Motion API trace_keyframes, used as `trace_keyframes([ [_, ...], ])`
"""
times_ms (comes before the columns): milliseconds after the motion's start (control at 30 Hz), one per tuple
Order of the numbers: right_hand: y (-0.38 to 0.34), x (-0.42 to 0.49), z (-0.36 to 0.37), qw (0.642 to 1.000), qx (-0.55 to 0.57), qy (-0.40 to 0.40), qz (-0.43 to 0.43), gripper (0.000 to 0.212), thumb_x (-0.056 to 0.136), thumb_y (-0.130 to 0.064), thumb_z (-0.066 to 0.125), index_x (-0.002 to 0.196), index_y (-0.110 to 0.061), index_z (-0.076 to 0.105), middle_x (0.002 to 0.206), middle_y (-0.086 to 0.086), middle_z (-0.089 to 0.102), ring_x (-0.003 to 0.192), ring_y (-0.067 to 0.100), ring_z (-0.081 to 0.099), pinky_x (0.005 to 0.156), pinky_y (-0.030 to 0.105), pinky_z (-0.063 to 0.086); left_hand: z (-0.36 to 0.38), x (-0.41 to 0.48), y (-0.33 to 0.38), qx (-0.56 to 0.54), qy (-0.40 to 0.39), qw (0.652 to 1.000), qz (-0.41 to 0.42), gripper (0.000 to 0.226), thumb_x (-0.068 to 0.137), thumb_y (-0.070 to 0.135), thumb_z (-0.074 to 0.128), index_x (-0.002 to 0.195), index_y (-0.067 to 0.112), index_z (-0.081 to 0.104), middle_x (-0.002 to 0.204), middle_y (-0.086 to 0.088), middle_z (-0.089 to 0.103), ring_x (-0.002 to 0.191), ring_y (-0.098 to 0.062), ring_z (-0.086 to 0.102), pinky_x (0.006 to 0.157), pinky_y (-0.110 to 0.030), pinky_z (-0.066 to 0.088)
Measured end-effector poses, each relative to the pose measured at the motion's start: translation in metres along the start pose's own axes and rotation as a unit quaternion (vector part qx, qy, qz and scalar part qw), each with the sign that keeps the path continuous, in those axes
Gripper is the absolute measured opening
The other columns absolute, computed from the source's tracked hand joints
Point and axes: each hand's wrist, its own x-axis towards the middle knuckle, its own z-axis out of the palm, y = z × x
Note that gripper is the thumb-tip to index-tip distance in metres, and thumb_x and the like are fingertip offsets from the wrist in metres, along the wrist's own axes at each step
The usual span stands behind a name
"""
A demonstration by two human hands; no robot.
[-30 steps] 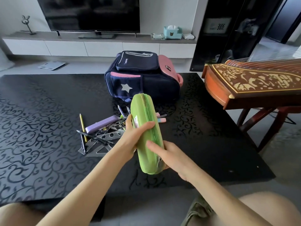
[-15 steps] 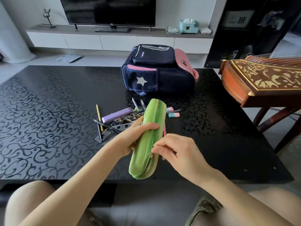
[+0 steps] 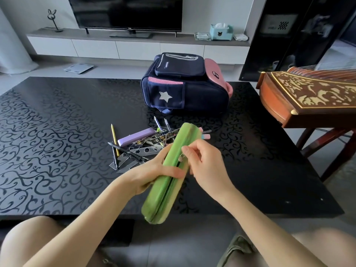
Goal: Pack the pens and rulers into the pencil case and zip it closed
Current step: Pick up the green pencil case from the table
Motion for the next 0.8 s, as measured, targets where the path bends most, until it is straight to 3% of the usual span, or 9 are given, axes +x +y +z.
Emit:
trace_keyframes([
  [100, 0.017, 0.021, -0.017, 0.994, -0.023, 0.074, 0.072, 0.030, 0.091, -0.025, 0.052, 0.066, -0.009, 0.054, 0.058, 0.002, 0.052, 0.057, 0.023, 0.051, 0.059, 0.037, 0.041, -0.003, -0.011, -0.001, 0.084, -0.005, 0.996, -0.031, 0.108, 0.049, 0.026, 0.079, 0.136, 0.053, 0.021, 0.125, 0.008, 0.056, 0.101, -0.019, 0.065, 0.082, -0.037, 0.056],
  [200, 0.043, 0.036, -0.028, 0.963, 0.112, 0.098, 0.225, 0.037, 0.090, -0.020, 0.053, 0.056, -0.010, 0.043, 0.055, 0.006, 0.039, 0.049, 0.019, 0.034, 0.045, 0.025, 0.027, 0.001, -0.021, -0.007, 0.135, -0.044, 0.990, -0.011, 0.115, 0.048, 0.029, 0.076, 0.141, 0.049, 0.012, 0.131, 0.026, 0.043, 0.114, 0.005, 0.050, 0.092, -0.020, 0.048],
  [267, 0.065, 0.029, -0.014, 0.909, 0.226, 0.042, 0.347, 0.024, 0.084, -0.015, 0.055, 0.063, -0.009, 0.047, 0.056, 0.007, 0.034, 0.050, 0.016, 0.031, 0.045, 0.022, 0.022, 0.008, -0.029, -0.010, 0.145, -0.060, 0.988, 0.011, 0.113, 0.049, 0.028, 0.075, 0.141, 0.047, 0.013, 0.134, 0.026, 0.042, 0.118, 0.008, 0.047, 0.095, -0.015, 0.043],
  [333, 0.079, 0.016, 0.008, 0.815, 0.333, -0.026, 0.474, 0.005, 0.082, -0.009, 0.049, 0.082, -0.010, 0.054, 0.064, 0.009, 0.042, 0.055, 0.019, 0.040, 0.051, 0.024, 0.032, 0.017, -0.034, -0.012, 0.102, -0.084, 0.990, 0.046, 0.102, 0.052, 0.023, 0.074, 0.138, 0.045, 0.023, 0.131, 0.021, 0.049, 0.117, -0.001, 0.052, 0.094, -0.017, 0.044],
  [400, 0.077, 0.003, 0.016, 0.786, 0.340, -0.062, 0.512, 0.011, 0.088, -0.006, 0.047, 0.082, -0.009, 0.055, 0.063, 0.006, 0.050, 0.051, 0.016, 0.047, 0.051, 0.023, 0.041, 0.025, -0.032, -0.017, 0.029, -0.084, 0.992, 0.088, 0.088, 0.055, 0.016, 0.072, 0.133, 0.040, 0.036, 0.121, 0.008, 0.059, 0.104, -0.014, 0.059, 0.083, -0.027, 0.050],
  [467, 0.066, -0.007, 0.012, 0.824, 0.306, -0.075, 0.471, 0.019, 0.095, -0.024, 0.051, 0.084, -0.010, 0.058, 0.067, 0.006, 0.061, 0.054, 0.015, 0.058, 0.051, 0.023, 0.051, 0.027, -0.023, -0.024, -0.061, -0.024, 0.992, 0.106, 0.084, 0.056, 0.013, 0.072, 0.131, 0.035, 0.040, 0.112, -0.006, 0.060, 0.091, -0.023, 0.061, 0.074, -0.038, 0.051],
  [600, 0.030, -0.029, -0.003, 0.900, 0.248, -0.185, 0.308, 0.038, 0.086, -0.059, 0.047, 0.114, -0.036, 0.055, 0.103, -0.005, 0.070, 0.091, 0.009, 0.068, 0.081, 0.031, 0.055, 0.032, 0.005, -0.028, -0.188, 0.163, 0.961, 0.118, 0.081, 0.056, 0.021, 0.078, 0.127, 0.035, 0.041, 0.108, -0.010, 0.061, 0.089, -0.027, 0.064, 0.076, -0.044, 0.053],
  [700, 0.021, -0.036, -0.007, 0.918, 0.206, -0.246, 0.233, 0.047, 0.077, -0.047, 0.065, 0.116, -0.053, 0.040, 0.107, -0.023, 0.060, 0.096, -0.013, 0.058, 0.075, 0.007, 0.046, 0.046, 0.013, -0.027, -0.222, 0.199, 0.944, 0.139, 0.069, 0.067, 0.016, 0.072, 0.126, 0.034, 0.040, 0.099, -0.004, 0.066, 0.088, -0.023, 0.068, 0.072, -0.037, 0.056],
  [800, 0.034, -0.034, -0.020, 0.936, 0.166, -0.225, 0.213, 0.065, 0.076, -0.030, 0.074, 0.126, -0.050, 0.038, 0.108, -0.014, 0.061, 0.096, -0.004, 0.061, 0.080, 0.014, 0.047, 0.051, 0.007, -0.035, -0.202, 0.130, 0.966, 0.095, 0.066, 0.076, 0.026, 0.071, 0.131, 0.037, 0.036, 0.116, -0.004, 0.067, 0.106, -0.031, 0.063, 0.093, -0.048, 0.048],
])
